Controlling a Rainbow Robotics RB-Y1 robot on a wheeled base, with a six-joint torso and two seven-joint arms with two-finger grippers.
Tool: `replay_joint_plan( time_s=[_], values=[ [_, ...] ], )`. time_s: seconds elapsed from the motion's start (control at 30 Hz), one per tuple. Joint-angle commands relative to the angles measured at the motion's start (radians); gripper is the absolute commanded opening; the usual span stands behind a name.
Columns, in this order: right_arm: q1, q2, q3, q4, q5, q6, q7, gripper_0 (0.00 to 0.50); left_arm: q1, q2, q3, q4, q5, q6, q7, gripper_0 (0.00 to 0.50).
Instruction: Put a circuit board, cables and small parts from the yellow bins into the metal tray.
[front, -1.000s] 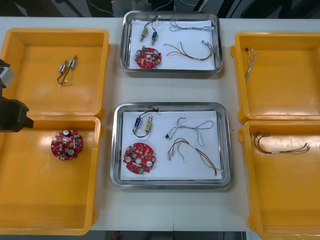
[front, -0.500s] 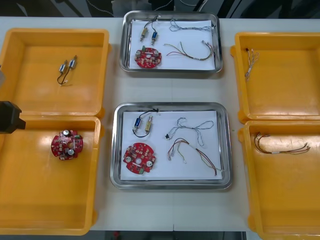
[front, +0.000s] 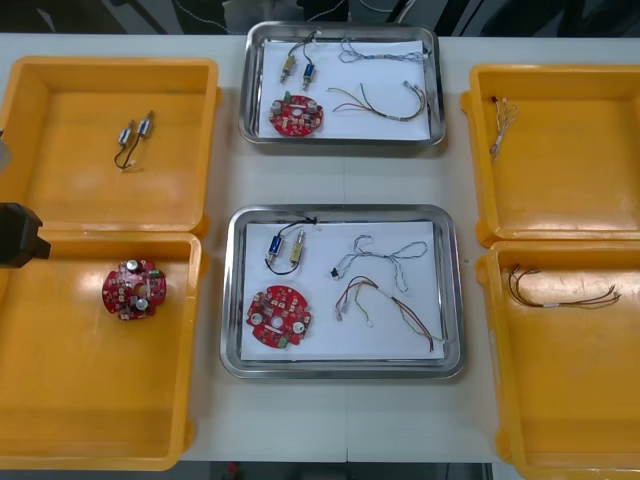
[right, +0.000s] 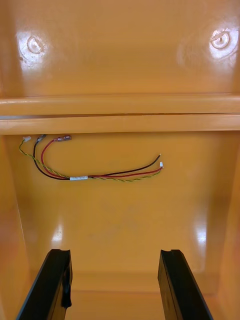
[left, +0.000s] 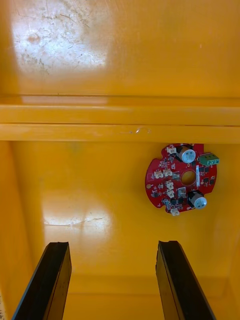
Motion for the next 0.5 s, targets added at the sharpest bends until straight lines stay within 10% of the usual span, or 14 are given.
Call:
replay_joint_plan(
  time_s=[0.03, 0.5],
  values=[
    [0.012, -0.040, 0.013, -0.029, -0.008, 0.003, -0.052, 0.500, 0.022, -0.008, 0.030, -0.028, 0.005, 0.007, -0.087, 0.500],
    [0.012, -0.040, 0.014, -0.027, -0.007, 0.003, -0.057, 0.500, 0.022, -0.008, 0.030, -0.028, 0.005, 0.007, -0.087, 0.500]
  ],
)
